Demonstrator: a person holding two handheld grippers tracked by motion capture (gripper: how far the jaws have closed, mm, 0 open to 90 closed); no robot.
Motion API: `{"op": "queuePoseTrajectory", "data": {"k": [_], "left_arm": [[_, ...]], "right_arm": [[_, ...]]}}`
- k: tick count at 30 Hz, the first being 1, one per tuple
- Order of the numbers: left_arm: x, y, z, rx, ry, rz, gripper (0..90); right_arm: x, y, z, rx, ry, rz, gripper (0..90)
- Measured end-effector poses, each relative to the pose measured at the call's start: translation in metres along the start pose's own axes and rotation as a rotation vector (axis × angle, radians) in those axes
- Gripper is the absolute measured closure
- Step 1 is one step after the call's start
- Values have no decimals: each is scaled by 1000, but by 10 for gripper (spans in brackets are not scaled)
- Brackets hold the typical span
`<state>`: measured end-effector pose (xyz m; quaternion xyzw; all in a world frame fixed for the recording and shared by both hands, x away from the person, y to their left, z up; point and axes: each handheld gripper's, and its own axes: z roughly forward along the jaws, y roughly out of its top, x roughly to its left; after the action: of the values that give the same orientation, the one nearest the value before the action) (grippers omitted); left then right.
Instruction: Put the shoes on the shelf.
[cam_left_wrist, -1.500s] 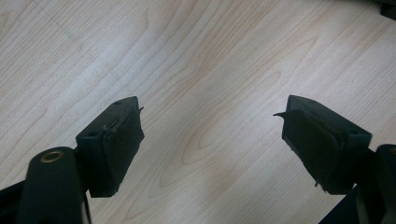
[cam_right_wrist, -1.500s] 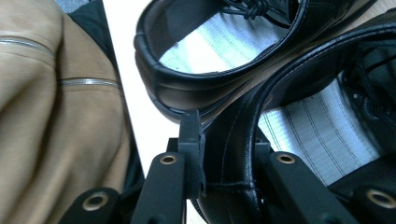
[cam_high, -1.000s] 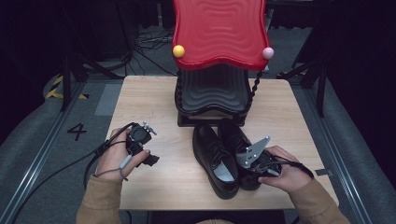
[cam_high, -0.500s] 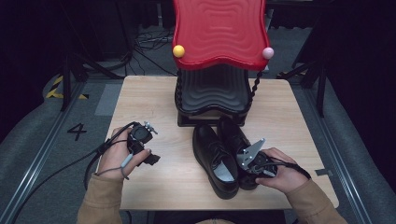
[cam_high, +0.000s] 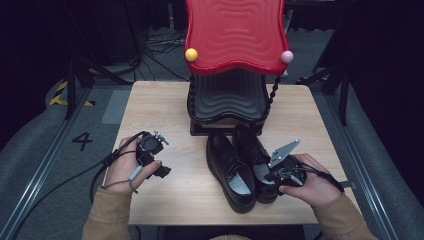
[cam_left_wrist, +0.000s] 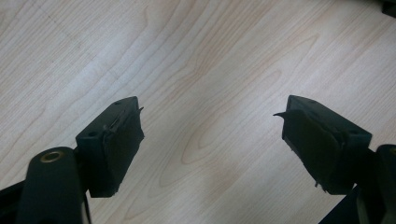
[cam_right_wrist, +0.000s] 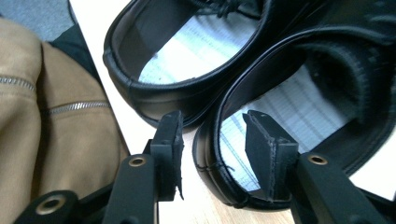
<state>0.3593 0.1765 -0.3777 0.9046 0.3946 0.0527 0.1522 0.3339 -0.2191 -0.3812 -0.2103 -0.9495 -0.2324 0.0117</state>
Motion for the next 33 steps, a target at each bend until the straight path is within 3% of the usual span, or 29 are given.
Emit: {"op": "queuePoseTrajectory", "data": {"k": [6, 7, 8, 10, 12, 18, 24, 26, 30, 33], "left_arm": [[-2, -3, -2, -3, 14, -4, 208], [-2, -3, -2, -7, 14, -7, 209], [-2, -4, -3, -10, 18, -7, 209], [-3, -5, -3, -8, 22, -9, 211], [-3, -6, -4, -12, 23, -11, 211], [-3, -7, -4, -13, 18, -15, 211], [-1, -8, -4, -16, 16, -19, 211], [-1, -8, -3, -16, 15, -16, 211], [-1, -8, -3, -16, 16, -17, 211], [-1, -8, -3, -16, 12, -19, 211]], "right_arm": [[0, 7, -6, -29, -23, 81, 573], [-1, 11, -8, -43, -34, 127, 574], [-1, 11, -8, -43, -34, 127, 574], [-1, 14, -8, -46, -34, 183, 574], [-3, 17, -7, -36, -25, 277, 557], [-8, 28, 2, -37, -31, 406, 520], [-12, 36, 17, -7, -34, 485, 472], [-13, 39, 25, 13, -54, 494, 474], [-14, 41, 37, 48, -72, 511, 522], [-14, 43, 48, 75, -106, 522, 633]]}}
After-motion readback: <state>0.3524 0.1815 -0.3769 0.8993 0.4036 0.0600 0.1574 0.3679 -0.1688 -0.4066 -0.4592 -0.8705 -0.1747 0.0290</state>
